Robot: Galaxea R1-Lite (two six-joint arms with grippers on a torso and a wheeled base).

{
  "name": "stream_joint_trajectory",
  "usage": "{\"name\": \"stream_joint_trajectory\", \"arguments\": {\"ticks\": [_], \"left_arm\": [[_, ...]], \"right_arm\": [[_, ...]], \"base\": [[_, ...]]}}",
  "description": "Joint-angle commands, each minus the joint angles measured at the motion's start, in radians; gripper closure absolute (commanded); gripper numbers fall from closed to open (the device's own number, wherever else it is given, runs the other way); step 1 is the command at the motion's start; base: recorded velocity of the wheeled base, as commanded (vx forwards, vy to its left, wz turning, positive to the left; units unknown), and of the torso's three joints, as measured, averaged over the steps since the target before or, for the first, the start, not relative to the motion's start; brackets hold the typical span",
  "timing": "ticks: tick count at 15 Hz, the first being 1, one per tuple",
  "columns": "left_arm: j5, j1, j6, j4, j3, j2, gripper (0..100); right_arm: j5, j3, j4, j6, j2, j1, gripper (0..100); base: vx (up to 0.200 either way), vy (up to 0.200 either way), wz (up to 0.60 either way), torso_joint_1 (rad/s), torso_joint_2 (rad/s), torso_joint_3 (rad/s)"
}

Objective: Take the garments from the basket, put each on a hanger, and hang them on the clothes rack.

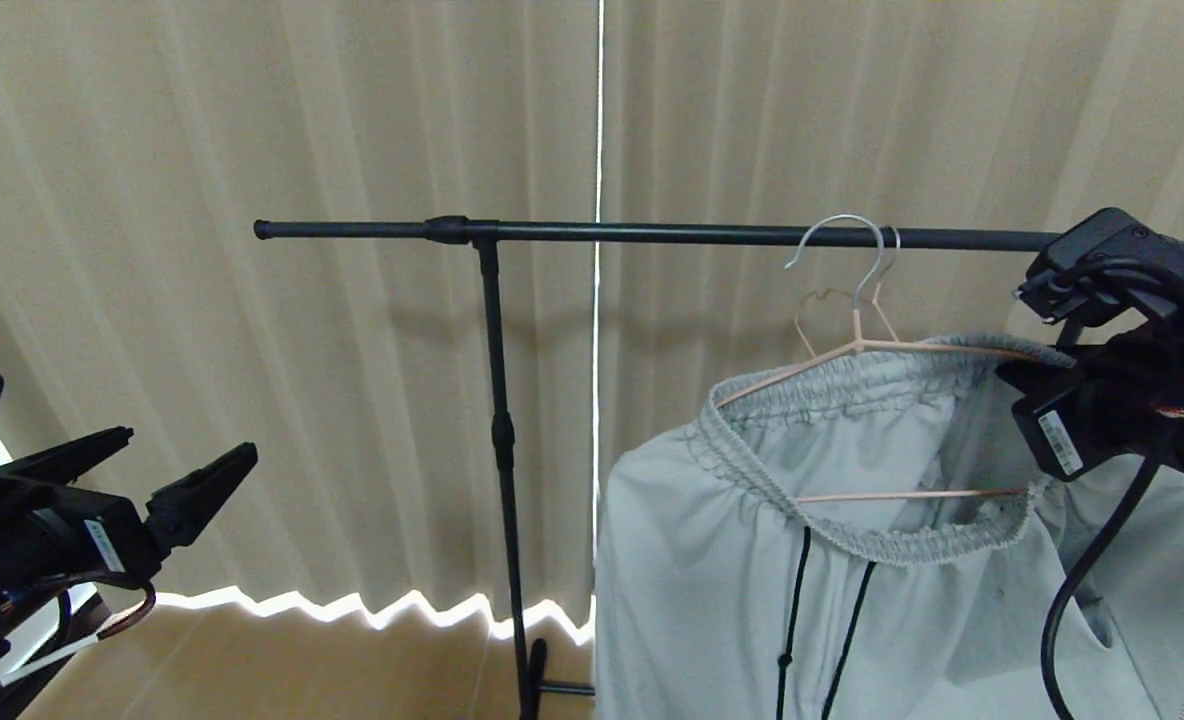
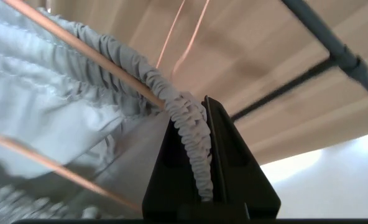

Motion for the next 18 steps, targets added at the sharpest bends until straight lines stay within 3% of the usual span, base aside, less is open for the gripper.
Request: {"name": "stream_joint_trajectory", "arguments": {"ticks": [1, 6, 12, 18], "left_arm": [[0.000, 0.000, 0.000, -0.002, 0.002, 0.000, 0], [-0.001, 0.000, 0.000, -0.002, 0.005, -0.017, 0], [-0.001, 0.000, 0.000, -0.002, 0.012, -0.043, 0], [-0.001, -0.002, -0.001, -0.002, 0.019, -0.046, 0]], "right_arm": [[0.000, -0.008, -0.001, 0.000, 0.023, 0.000, 100], [-0.026, -0.074, -0.002, 0.000, 0.080, -0.016, 100], [-0.101, -0.163, -0.007, 0.000, 0.173, -0.035, 100], [-0.236, -0.311, -0.001, -0.004, 0.367, -0.046, 100]], "base": [[0.200, 0.000, 0.00, 0.012, 0.00, 0.007], [0.200, 0.000, 0.00, 0.004, 0.00, 0.000], [0.000, 0.000, 0.00, 0.000, 0.00, 0.000], [0.000, 0.000, 0.00, 0.000, 0.00, 0.000]]}}
